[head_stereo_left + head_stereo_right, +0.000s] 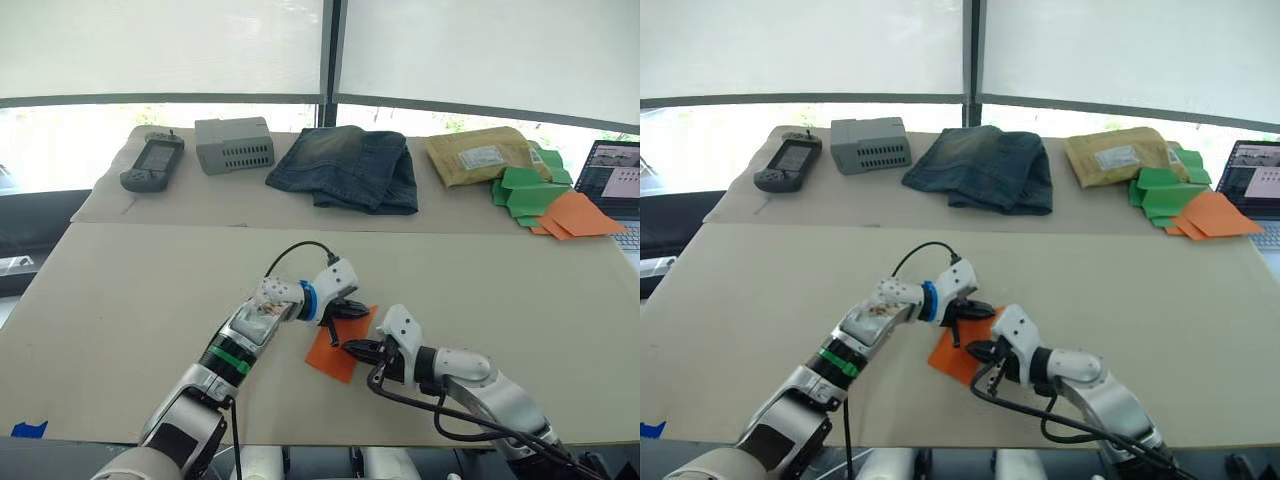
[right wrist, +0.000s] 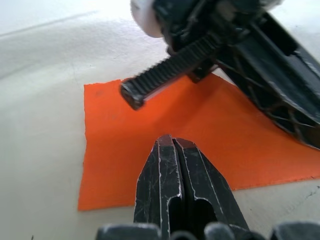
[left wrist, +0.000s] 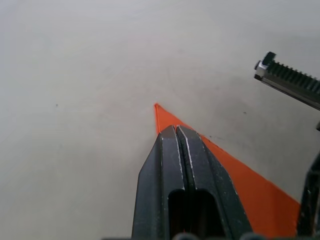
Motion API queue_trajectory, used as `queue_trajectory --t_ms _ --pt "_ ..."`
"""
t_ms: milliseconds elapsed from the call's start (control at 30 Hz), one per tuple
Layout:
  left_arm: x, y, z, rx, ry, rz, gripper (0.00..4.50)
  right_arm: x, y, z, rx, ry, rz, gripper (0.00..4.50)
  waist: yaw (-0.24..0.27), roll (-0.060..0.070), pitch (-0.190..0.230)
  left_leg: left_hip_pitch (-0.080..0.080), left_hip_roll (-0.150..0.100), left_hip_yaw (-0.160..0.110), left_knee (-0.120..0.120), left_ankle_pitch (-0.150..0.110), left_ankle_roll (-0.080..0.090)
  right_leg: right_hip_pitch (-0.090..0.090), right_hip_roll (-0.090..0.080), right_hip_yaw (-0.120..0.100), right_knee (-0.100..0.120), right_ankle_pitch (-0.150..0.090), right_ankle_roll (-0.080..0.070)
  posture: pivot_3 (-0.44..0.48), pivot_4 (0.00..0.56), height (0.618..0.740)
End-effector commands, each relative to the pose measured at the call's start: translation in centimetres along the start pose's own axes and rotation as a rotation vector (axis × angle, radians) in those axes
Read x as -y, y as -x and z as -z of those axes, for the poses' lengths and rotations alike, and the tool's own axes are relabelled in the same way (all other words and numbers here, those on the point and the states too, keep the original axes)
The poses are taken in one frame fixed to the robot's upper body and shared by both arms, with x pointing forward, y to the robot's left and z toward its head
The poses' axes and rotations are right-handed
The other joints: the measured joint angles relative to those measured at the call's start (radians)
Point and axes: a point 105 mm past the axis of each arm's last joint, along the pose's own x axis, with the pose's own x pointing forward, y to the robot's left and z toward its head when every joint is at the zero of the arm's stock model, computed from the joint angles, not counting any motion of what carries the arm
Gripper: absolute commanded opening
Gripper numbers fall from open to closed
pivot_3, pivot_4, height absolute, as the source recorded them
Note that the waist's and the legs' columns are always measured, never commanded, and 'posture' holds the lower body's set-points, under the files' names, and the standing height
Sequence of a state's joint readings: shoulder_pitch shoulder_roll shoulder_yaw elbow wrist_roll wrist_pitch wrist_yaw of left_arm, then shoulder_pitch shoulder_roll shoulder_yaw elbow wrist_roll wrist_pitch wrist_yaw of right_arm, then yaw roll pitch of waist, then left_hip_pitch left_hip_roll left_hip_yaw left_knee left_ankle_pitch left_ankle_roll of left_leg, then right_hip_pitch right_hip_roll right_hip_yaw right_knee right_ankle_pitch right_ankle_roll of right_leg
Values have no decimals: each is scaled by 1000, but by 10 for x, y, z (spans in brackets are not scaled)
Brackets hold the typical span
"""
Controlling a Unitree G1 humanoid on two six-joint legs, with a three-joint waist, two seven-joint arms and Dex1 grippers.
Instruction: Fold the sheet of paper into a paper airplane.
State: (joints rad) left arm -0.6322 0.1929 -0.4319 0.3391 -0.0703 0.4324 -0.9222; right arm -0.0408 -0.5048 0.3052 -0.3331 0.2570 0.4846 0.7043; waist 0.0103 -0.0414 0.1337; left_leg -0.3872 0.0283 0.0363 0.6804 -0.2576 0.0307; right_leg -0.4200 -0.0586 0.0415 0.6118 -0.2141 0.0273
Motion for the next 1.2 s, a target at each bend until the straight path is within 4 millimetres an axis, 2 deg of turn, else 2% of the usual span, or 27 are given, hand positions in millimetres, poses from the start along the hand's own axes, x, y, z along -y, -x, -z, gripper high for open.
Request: queue_trajectory --t_ms 33,167,333,467,700,933,1100,1200 --pt "-6 -19 19 -88 31 -22 47 2 -2 29 -107 -64 33 0 2 -1 0 1 0 0 0 0 1 1 0 0 0 0 0 0 150 722" --pt "-15 -20 18 -98 25 -27 47 0 2 37 -126 -74 36 0 -1 0 -1 2 0 0 0 1 1 2 0 0 0 0 0 0 150 722" --pt "-13 -7 33 -117 24 -12 47 1 5 44 -143 -87 44 0 -4 -1 -4 2 0 0 -1 1 1 1 0 0 0 1 1 0 150 722" --pt "-4 11 48 -104 52 -8 47 4 1 43 -144 -82 39 0 -20 -1 -5 2 1 1 -3 0 1 0 0 1 0 2 3 0 150 722" --pt "-5 44 67 -117 96 -71 47 7 -4 44 -153 -75 21 0 -24 0 -8 6 3 1 -3 0 1 2 1 0 1 0 -3 0 150 722" --pt "9 60 70 -117 30 -45 47 13 -5 45 -166 -58 16 0 -24 1 -8 14 5 3 -4 0 1 2 -1 0 0 0 -3 0 150 722" --pt "10 83 89 -207 -47 -72 47 13 -7 45 -172 -54 1 0 -25 1 -8 15 6 3 -6 0 1 1 -1 0 0 0 -3 0 150 722" --pt "10 95 94 -230 -88 -75 47 14 -9 45 -175 -50 -6 0 -24 1 -8 17 6 4 -9 -2 -2 1 -2 0 0 -1 -4 0 150 722"
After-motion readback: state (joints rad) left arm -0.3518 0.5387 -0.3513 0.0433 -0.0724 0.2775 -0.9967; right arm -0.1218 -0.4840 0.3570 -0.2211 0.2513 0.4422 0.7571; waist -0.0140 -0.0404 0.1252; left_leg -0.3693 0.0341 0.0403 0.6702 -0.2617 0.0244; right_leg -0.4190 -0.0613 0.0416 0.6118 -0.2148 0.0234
